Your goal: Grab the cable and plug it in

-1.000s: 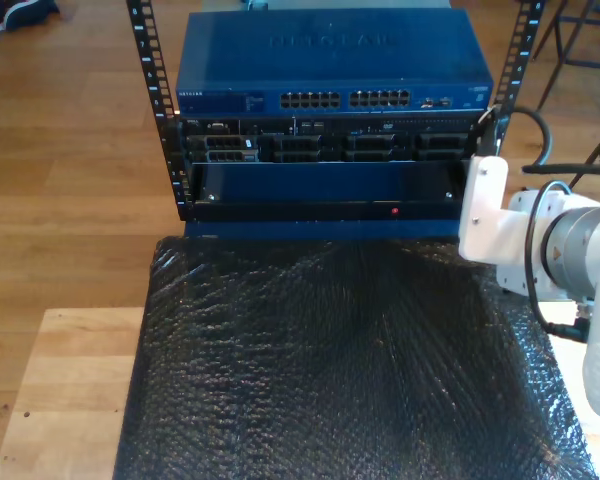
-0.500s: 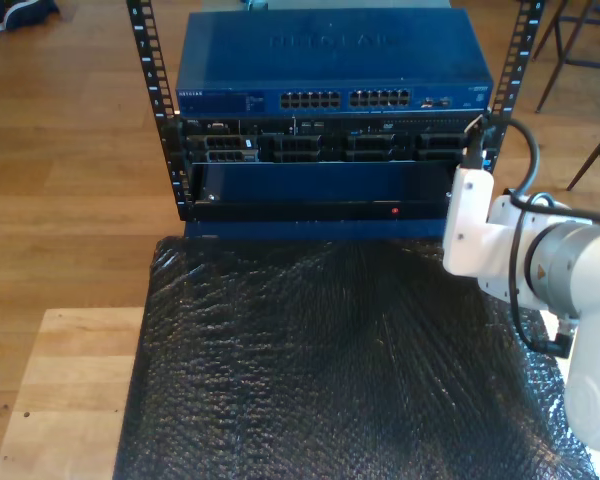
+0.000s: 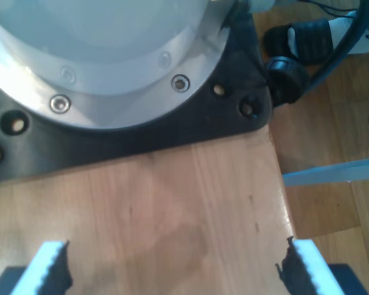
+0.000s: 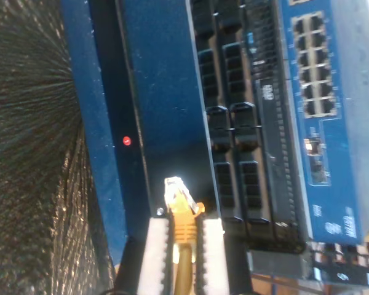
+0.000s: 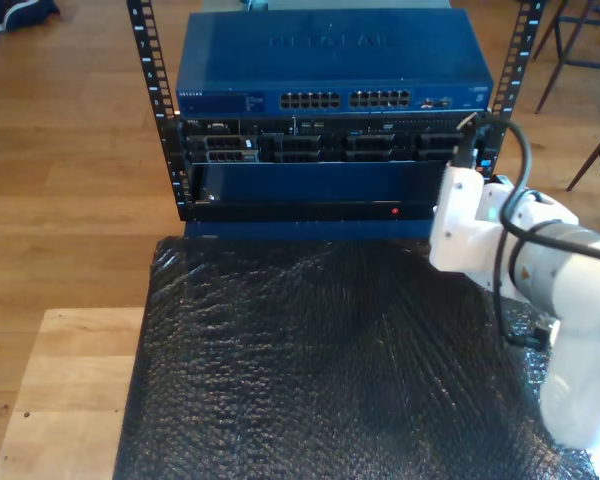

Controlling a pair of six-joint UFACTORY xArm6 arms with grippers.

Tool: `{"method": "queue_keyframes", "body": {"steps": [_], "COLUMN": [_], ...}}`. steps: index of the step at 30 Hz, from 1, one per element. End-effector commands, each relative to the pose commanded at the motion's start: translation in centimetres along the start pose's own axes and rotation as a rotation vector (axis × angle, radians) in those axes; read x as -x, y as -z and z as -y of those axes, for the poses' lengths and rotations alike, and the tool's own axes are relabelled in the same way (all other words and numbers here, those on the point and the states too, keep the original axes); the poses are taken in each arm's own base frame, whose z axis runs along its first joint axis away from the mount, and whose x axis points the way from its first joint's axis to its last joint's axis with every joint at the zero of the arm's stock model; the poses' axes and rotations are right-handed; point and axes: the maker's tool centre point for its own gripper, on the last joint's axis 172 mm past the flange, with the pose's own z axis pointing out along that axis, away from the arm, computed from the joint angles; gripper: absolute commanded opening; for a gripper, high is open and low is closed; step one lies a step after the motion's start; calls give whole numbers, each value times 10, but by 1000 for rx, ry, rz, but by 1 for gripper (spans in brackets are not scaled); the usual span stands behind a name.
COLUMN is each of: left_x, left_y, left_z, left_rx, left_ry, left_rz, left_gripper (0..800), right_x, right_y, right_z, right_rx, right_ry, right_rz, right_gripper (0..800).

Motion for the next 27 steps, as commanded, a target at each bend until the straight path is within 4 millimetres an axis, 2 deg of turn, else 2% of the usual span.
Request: {"method": "queue_keyframes", "body": {"steps": [4, 13, 22, 27], "left_x": [0, 0, 0, 0], "left_y": [0, 0, 0, 0], "left_z": [0, 0, 0, 0], "left_rx": [0, 0, 1, 1], "left_ry": [0, 0, -1, -1], "left_rz": [2, 0, 0, 0], "left_gripper": [800, 800, 800, 800], "right_x": [-4, -10, -13, -29], "right_y": [-20, -38, -37, -33], "right_z": [-12, -28, -27, -23], "right_rx": [-3, 35, 36, 33], "right_ry": [6, 9, 12, 32], "right_rz": [0, -11, -15, -42], "right_gripper": [0, 0, 0, 0]}}
